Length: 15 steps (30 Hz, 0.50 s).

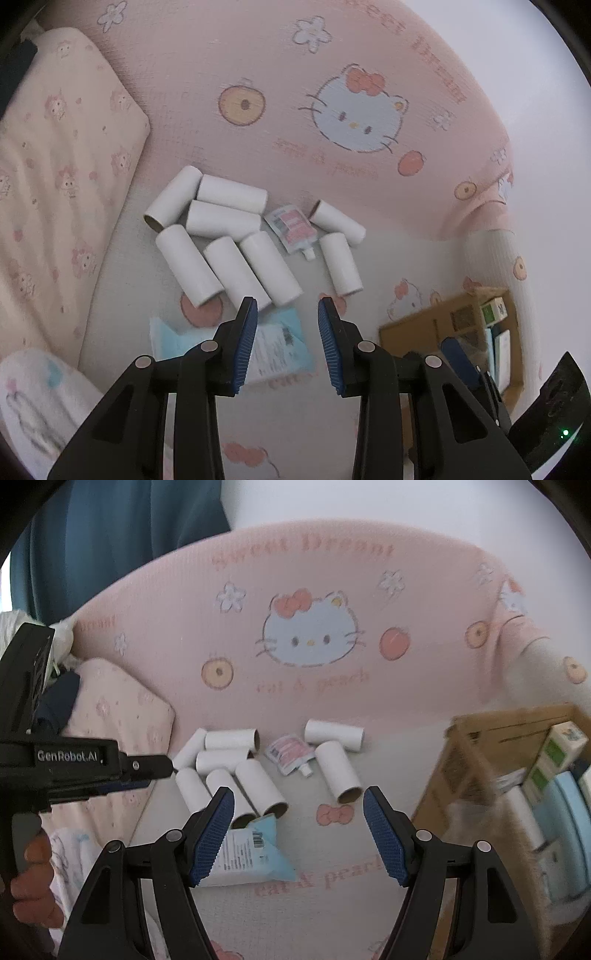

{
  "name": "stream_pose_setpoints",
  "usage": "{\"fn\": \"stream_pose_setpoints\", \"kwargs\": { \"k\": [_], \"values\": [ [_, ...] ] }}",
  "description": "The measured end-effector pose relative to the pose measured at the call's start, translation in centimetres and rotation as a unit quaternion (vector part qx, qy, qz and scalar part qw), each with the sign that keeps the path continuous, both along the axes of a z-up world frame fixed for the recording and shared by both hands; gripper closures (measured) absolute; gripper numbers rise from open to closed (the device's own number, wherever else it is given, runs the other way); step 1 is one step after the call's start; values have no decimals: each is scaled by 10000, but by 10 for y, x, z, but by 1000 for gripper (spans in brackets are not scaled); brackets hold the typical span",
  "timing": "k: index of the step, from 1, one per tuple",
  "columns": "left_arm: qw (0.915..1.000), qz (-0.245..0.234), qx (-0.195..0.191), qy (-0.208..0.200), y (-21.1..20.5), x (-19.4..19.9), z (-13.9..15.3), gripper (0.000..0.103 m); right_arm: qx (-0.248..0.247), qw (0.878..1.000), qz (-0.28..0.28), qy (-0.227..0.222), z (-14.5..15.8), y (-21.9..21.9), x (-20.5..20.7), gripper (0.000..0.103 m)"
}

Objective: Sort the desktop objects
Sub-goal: 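Reach the right tool to a white cardboard tube and grasp it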

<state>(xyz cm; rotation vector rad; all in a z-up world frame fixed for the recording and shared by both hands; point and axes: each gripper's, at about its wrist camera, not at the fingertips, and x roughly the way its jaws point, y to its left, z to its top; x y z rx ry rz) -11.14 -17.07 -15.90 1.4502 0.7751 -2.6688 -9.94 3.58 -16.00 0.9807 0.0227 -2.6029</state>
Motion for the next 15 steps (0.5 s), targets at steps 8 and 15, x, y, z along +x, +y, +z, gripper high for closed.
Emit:
{"fn": "stream_pose_setpoints", "kwargs": {
  "k": [8, 15],
  "values": [
    [9979, -96, 128, 629, -21, -5, -30, 65, 262, 9980, 575, -5, -22, -24, -24, 32],
    [9981, -277, 500, 250, -23, -38, -66, 65, 364, 9938, 963, -409, -54, -36, -57, 32]
  ]
}}
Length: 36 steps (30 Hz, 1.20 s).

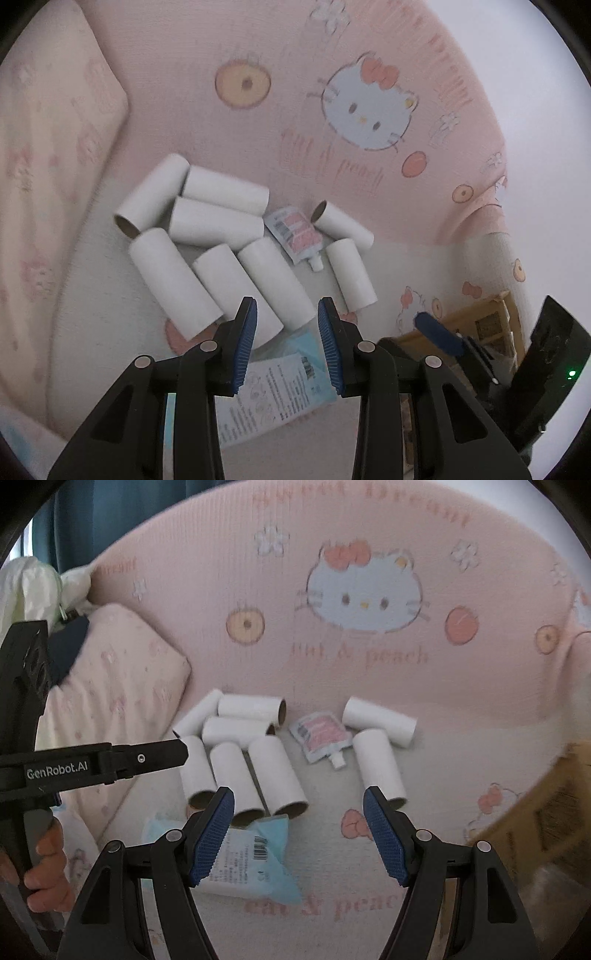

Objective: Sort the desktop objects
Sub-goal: 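Reach the right tool to a white cardboard tube and grasp it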

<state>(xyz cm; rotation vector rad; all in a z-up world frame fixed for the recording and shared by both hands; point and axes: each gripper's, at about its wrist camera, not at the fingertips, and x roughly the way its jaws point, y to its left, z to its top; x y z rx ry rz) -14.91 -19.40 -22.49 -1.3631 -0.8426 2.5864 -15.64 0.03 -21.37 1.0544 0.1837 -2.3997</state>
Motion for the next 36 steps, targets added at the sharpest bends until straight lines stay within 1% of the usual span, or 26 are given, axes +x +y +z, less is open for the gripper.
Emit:
{"fn": "stream_pose_setpoints", "kwargs": {
  "k": [2, 4, 6, 7, 9, 10, 11, 12, 14, 15, 19, 21, 23, 25, 28, 29, 30, 31, 33, 34, 36],
  "values": [
    [9999, -27, 120, -116, -1, -8, -8, 65, 82, 9998, 95, -155, -12, -4, -10, 32],
    [9987, -69, 474, -147, -3, -16, -16, 65, 142, 9994, 152, -275, -19, -6, -18, 32],
    [9951, -94, 964, -193, -6, -24, -26, 65, 194, 9988, 181, -410, -26, -9, -27, 33],
    [9921, -84, 1232, -207, -7, -29, -31, 65, 111, 9983, 231, -525, -29, -9, -32, 33],
    [9893, 40, 1438, -239, -8, -36, -38, 65, 4, 9971, 261, -720, -33, -11, -40, 33],
    [9893, 94, 1430, -276, -6, -39, -40, 64, 5, 9966, 269, -773, -35, -13, -43, 33],
    [9900, 130, 1365, -324, -5, -42, -41, 59, 40, 9965, 281, -787, -37, -15, -45, 33],
    [9919, 151, 1203, -388, -3, -46, -42, 50, 108, 9962, 303, -806, -40, -17, -48, 33],
    [9954, 130, 847, -438, 4, -53, -41, 37, 82, 9951, 329, -926, -44, -19, -53, 33],
    [9962, 15, 727, -472, 9, -57, -41, 37, 3, 9943, 336, -1016, -46, -19, -55, 33],
    [9965, -354, 489, -578, 21, -72, -45, 37, -240, 9901, 350, -1337, -58, -20, -67, 32],
    [9966, -354, 439, -608, 23, -74, -49, 37, -349, 9866, 293, -1565, -65, -19, -73, 33],
    [9963, -226, 580, -589, 21, -72, -55, 37, -410, 9847, 268, -1669, -69, -19, -76, 33],
    [9943, -190, 801, -683, 16, -73, -63, 37, -417, 9843, 304, -1688, -73, -21, -79, 32],
    [9931, -68, 941, -693, 9, -73, -65, 42, -403, 9829, 371, -1759, -79, -23, -83, 33],
    [9926, -47, 987, -704, 6, -72, -66, 46, -383, 9823, 382, -1793, -81, -25, -85, 33],
    [9920, -15, 1038, -722, 4, -71, -67, 49, -360, 9820, 406, -1811, -83, -26, -87, 35],
    [9910, 42, 1103, -754, 1, -71, -69, 49, -321, 9821, 440, -1803, -85, -29, -89, 36],
    [9899, 88, 1164, -808, -2, -69, -69, 49, -268, 9821, 514, -1792, -88, -32, -92, 43],
    [9902, 90, 1115, -841, -2, -69, -68, 49, -250, 9807, 603, -1841, -90, -36, -94, 45],
    [9919, 47, 928, -863, 5, -73, -66, 49, -243, 9782, 737, -1926, -93, -41, -96, 53]
  ]
}}
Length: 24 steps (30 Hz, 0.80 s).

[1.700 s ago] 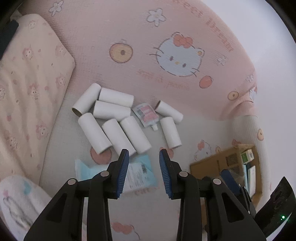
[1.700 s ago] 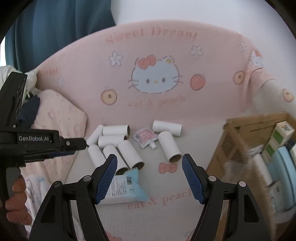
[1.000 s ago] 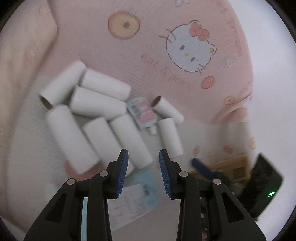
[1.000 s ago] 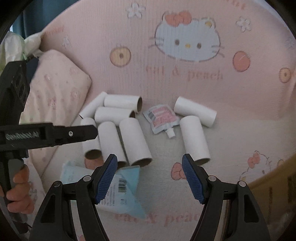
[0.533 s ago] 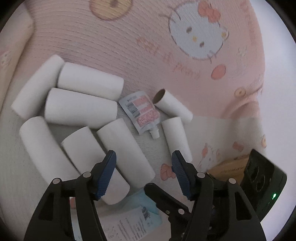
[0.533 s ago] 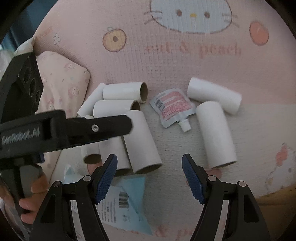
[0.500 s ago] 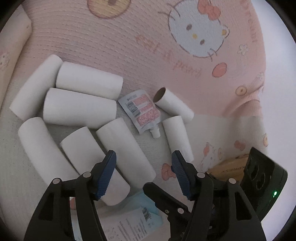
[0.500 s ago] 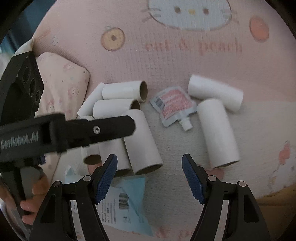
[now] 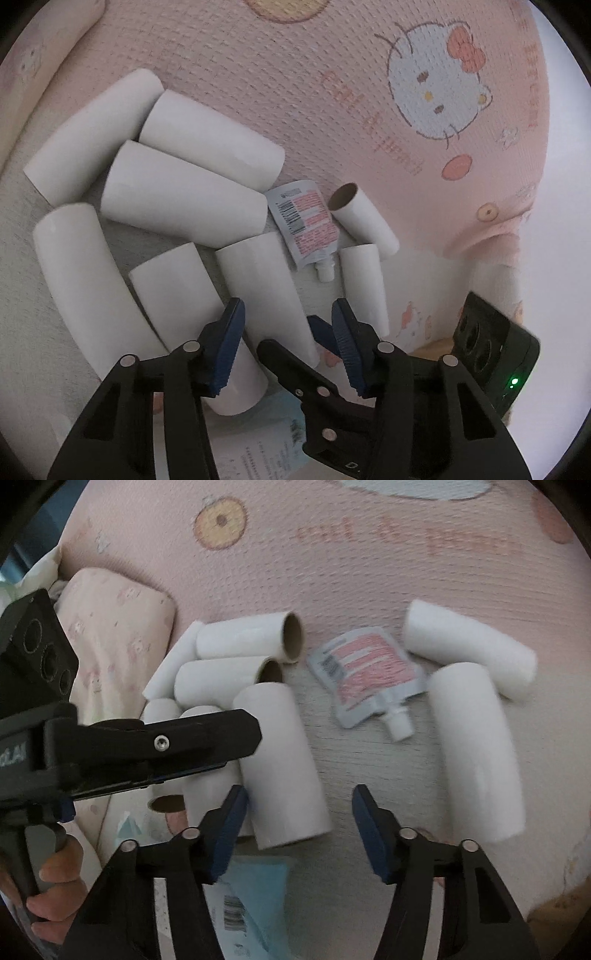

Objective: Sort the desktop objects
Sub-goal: 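Reach the right tool to a white cardboard tube and grasp it, then lift the held tube and carry it with the right tool to the cardboard box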

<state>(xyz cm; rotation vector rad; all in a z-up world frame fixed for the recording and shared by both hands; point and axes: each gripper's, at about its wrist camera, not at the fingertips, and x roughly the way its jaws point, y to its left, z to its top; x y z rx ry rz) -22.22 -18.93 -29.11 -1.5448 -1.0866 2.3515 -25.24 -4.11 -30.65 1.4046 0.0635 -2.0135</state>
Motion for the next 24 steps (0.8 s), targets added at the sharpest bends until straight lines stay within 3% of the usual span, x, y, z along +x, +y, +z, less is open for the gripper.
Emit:
{"fn": "stream_pose_setpoints", "kwargs": {
  "k": [4, 8, 11, 24],
  "values": [
    [9983, -242, -514, 90, 17, -5, 1, 49, 199, 9987, 457, -64, -4, -16, 1, 61],
    [9990, -167, -381, 162, 18, -8, -5, 49, 422, 9975, 569, 4, -1, -20, 1, 62],
    [9999, 61, 106, 25, 11, -7, -17, 50, 440, 9976, 535, 16, 2, -16, -1, 62],
    [9998, -111, -94, 104, 20, -10, -14, 52, 465, 9980, 424, 89, 23, -13, -2, 62]
  ]
}}
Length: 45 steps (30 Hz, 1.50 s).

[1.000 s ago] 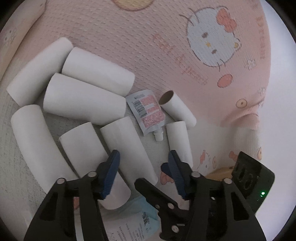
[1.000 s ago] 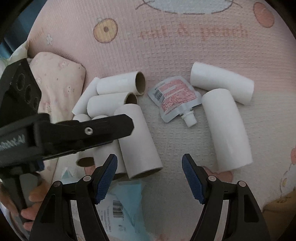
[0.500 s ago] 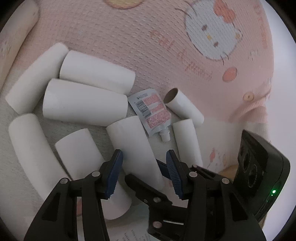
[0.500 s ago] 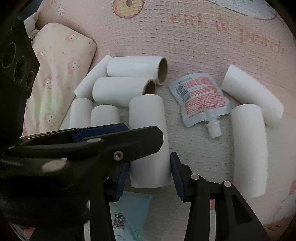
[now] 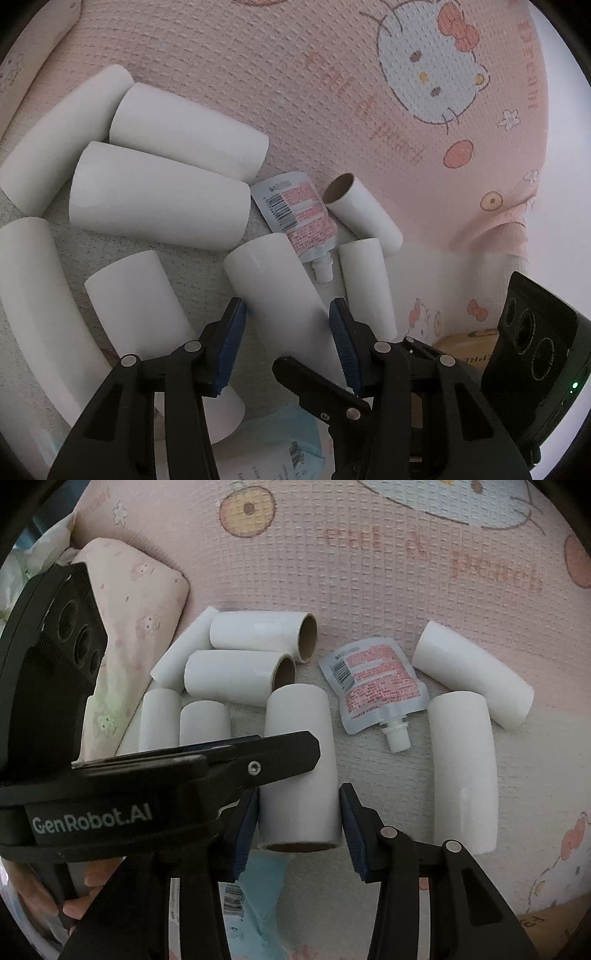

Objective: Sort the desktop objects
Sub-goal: 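Lift the held tube and carry it with the right tool to the cardboard box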

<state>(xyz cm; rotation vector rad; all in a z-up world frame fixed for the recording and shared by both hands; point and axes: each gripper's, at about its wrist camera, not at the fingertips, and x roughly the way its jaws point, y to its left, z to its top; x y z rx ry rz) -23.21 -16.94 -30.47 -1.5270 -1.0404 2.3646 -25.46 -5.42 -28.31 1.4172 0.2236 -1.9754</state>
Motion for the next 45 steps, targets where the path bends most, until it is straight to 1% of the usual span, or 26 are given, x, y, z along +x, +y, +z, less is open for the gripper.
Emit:
{"fn": "stream_pose_setpoints", "kwargs": {
  "k": [2, 4, 6, 8, 10, 12, 17, 22, 23, 27, 29, 31, 34, 38, 42, 43, 45],
  "values": [
    [10000, 16, 69, -16, -3, 1, -1, 52, -25, 10000, -36, -74, -1, 0, -1, 62],
    [9997, 61, 230, -27, -4, 1, -1, 52, -19, 10000, -59, -61, -1, 2, 2, 62],
    [9992, 110, 396, -18, -5, 2, -1, 52, 7, 10000, -14, 7, 0, 3, 2, 62],
    [9985, 89, 526, 84, -6, 3, 3, 52, 70, 9998, 3, 179, 6, 2, 7, 62],
    [9983, 50, 530, 214, -5, 5, 11, 52, 85, 9995, -13, 313, 12, 0, 11, 62],
    [9980, 23, 489, 403, -4, 9, 20, 52, 29, 9993, -65, 355, 19, 1, 12, 62],
    [9970, -64, 454, 625, -4, 23, 38, 52, -9, 9982, -129, 587, 37, 0, 22, 62],
    [9964, -73, 301, 786, -7, 55, 50, 52, -147, 9980, -182, 595, 49, 4, 47, 62],
    [9965, -73, 306, 779, -8, 61, 51, 52, -171, 9980, -178, 578, 53, 10, 53, 62],
    [9970, -100, 363, 676, -9, 80, 50, 52, -95, 9975, -205, 676, 56, 5, 79, 62],
    [9974, -167, 227, 657, -4, 89, 52, 52, -84, 9972, -332, 672, 58, 9, 92, 62],
    [9971, -231, 57, 718, 1, 101, 55, 52, -162, 9970, -484, 577, 58, 15, 100, 62],
    [9971, -341, -1, 684, 5, 116, 53, 52, -339, 9968, -609, 402, 56, 24, 114, 62],
    [9982, -404, 62, 434, 6, 125, 45, 52, -278, 9970, -614, 385, 51, 27, 130, 62],
    [9988, -447, 3, 194, 6, 130, 39, 52, -366, 9967, -703, 165, 42, 29, 138, 62],
    [9988, -465, 33, 127, 5, 129, 37, 52, -375, 9969, -684, 124, 39, 28, 139, 62],
    [9986, -494, 209, -33, 2, 127, 31, 52, -352, 9976, -593, 55, 35, 26, 139, 62]
  ]
}}
